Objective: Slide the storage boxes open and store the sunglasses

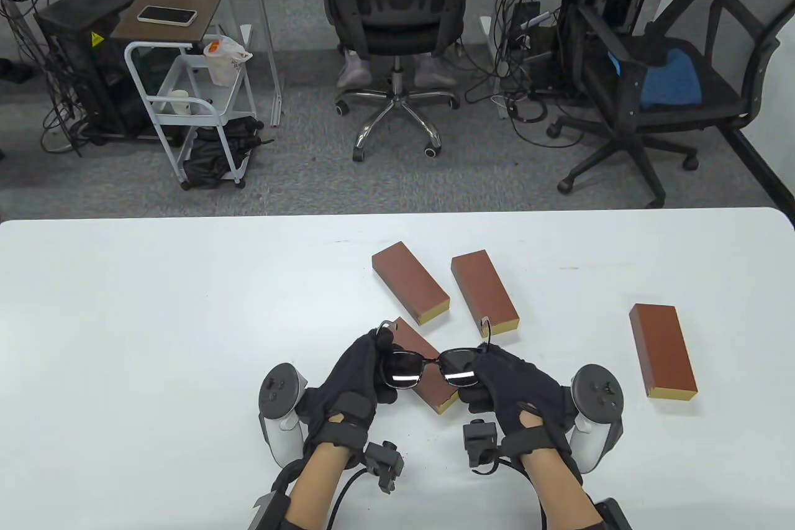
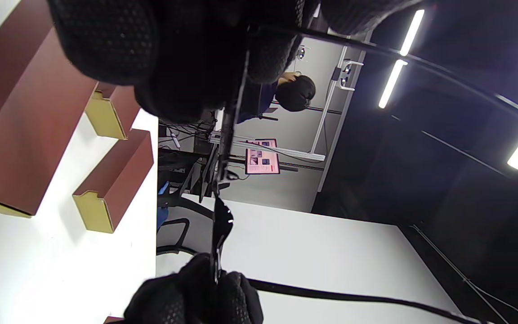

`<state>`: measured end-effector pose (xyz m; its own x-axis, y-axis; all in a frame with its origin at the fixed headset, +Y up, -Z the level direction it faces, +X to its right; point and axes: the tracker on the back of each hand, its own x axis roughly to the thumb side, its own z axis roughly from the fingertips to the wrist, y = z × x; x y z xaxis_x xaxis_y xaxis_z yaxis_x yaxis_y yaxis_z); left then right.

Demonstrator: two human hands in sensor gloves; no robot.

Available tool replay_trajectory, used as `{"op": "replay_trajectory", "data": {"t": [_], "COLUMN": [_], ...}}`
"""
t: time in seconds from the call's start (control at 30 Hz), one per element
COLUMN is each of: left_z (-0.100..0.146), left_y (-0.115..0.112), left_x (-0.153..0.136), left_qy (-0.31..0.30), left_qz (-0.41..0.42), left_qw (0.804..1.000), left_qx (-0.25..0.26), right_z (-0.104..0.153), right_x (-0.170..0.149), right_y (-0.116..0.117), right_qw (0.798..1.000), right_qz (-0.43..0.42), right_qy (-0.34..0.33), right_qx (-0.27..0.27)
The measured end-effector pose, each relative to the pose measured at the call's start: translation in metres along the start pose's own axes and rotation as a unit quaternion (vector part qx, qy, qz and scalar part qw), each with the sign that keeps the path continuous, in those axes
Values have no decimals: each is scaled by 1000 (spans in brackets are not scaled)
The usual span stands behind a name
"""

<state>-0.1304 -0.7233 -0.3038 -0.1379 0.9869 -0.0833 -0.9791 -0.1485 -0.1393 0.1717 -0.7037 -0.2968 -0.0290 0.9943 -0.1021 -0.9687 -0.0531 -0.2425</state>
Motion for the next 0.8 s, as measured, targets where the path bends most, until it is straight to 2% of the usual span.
{"op": "replay_trajectory", "data": {"t": [0.1,0.27,0.5,0.7,0.8], "left_z": [2,5,9,9,10], "left_y": [0,4,10,14,16], "left_x": [-3,-8,-12,-14,-13], "left_qy": [11,21,18,23,25], "left_qz": [11,36,37,26,12], "left_qw": [1000,999,999,999,999], "left_qx": [9,8,11,25,39], "right_z": [1,0,5,6,3], "right_x": [0,-1,6,6,4], "right_y": [2,8,16,22,24], "right_qw": [1000,996,984,978,974], "right_qz": [15,18,74,72,60], "right_qy": [-16,-83,-162,-186,-200], "right_qx": [1,11,18,55,90]}}
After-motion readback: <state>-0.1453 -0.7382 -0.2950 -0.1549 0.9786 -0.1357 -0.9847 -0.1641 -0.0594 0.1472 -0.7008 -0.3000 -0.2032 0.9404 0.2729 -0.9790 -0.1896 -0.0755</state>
